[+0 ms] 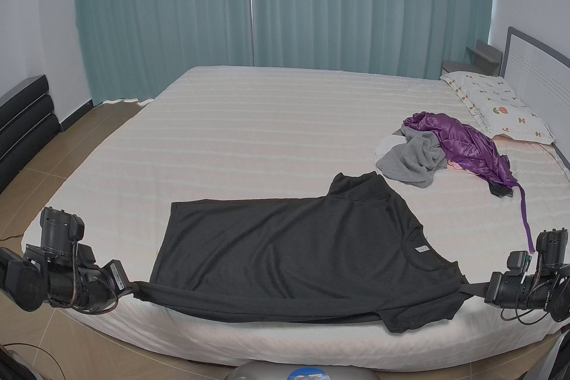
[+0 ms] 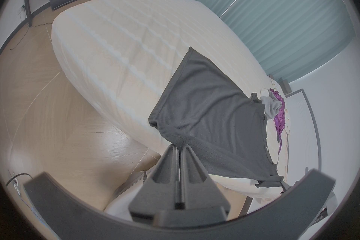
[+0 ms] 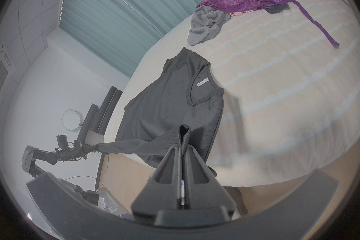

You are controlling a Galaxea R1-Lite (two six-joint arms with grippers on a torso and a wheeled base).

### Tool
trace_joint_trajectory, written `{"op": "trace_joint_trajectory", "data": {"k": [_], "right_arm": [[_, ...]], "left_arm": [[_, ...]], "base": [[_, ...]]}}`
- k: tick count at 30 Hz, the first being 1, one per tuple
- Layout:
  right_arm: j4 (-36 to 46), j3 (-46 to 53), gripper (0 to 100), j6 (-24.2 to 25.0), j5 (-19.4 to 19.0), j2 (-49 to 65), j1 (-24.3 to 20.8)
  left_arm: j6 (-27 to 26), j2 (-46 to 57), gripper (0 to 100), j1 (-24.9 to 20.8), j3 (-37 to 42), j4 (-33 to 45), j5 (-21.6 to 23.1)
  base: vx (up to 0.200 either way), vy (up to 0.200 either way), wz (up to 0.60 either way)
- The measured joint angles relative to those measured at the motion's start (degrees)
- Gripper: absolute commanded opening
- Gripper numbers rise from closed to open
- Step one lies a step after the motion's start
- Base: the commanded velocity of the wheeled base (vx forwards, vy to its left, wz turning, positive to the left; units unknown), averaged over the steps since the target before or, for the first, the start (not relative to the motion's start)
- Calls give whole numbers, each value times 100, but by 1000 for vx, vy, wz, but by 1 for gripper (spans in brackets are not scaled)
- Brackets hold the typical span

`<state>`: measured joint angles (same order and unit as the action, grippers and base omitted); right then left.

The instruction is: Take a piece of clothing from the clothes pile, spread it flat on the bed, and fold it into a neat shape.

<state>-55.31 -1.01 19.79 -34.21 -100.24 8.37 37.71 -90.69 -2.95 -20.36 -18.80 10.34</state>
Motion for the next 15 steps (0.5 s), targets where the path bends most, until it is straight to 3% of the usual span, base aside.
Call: {"op": "trace_joint_trajectory", "data": {"k": [7,15], "right_arm": [[374,0,0,-27,2,162,22],[1328,2,0,-211,13,601,22]], "left_arm": [[-87,229,0,243,11,167,219],[-101,290,0,285,-15,187,224]], "base": [[0,0,0],[0,0,0]]}}
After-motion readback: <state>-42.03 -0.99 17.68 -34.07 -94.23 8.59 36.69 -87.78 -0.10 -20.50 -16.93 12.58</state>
